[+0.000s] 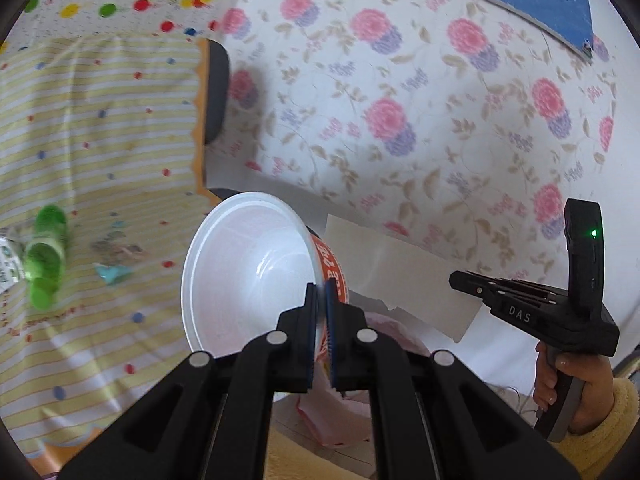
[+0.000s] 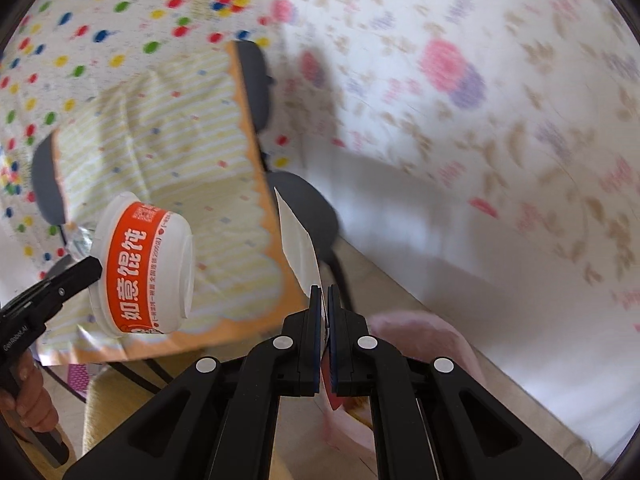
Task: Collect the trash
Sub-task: 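Carry the tub and paper strip over the pink bin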
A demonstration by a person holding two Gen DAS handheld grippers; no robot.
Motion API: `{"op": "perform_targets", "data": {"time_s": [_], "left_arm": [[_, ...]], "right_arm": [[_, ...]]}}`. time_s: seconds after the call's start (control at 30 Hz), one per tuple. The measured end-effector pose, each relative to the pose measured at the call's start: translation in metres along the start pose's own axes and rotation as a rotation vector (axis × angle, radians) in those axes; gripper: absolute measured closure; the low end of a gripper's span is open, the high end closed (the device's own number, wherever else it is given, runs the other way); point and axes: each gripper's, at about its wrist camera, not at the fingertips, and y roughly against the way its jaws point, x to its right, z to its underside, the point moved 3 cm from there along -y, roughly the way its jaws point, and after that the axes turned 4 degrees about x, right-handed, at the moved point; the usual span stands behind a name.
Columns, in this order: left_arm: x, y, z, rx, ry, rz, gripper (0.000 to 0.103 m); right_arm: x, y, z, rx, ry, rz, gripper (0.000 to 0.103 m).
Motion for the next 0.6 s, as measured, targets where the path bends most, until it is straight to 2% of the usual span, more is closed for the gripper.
{"op": "perform_targets", "data": {"time_s": [0.13,0.23,0.43,0.5,0.6], "left_arm": [[0.018,-0.021,0.004,-0.039,-0.013,0.053,0.101],[0.027,-0.029,0.007,-0.057,-0.028,0.072,0.101],[0.030,-0.040,0.010,-0.085,-0.033,0.080,0.101],[0.030,-0.042,0.011,-0.093,-0.038,0.081,0.101],[0.033,-0.044,0.015,-0.105,-0.048,0.092,0.101]], "right_arm": [[0.030,-0.008,0.020,-0.061,-0.019,0.077,0.099],[0.047,-0.016,0.031,-0.093,-0.051,0.099,0.098],[0.063,-0.036,0.040,-0.111,-0.071,0.111,0.088],[0.064,-0.039,0.039,-0.110,-0.083,0.102,0.077],[0.064,-0.039,0.038,-0.096,-0.094,0.091,0.076]]}}
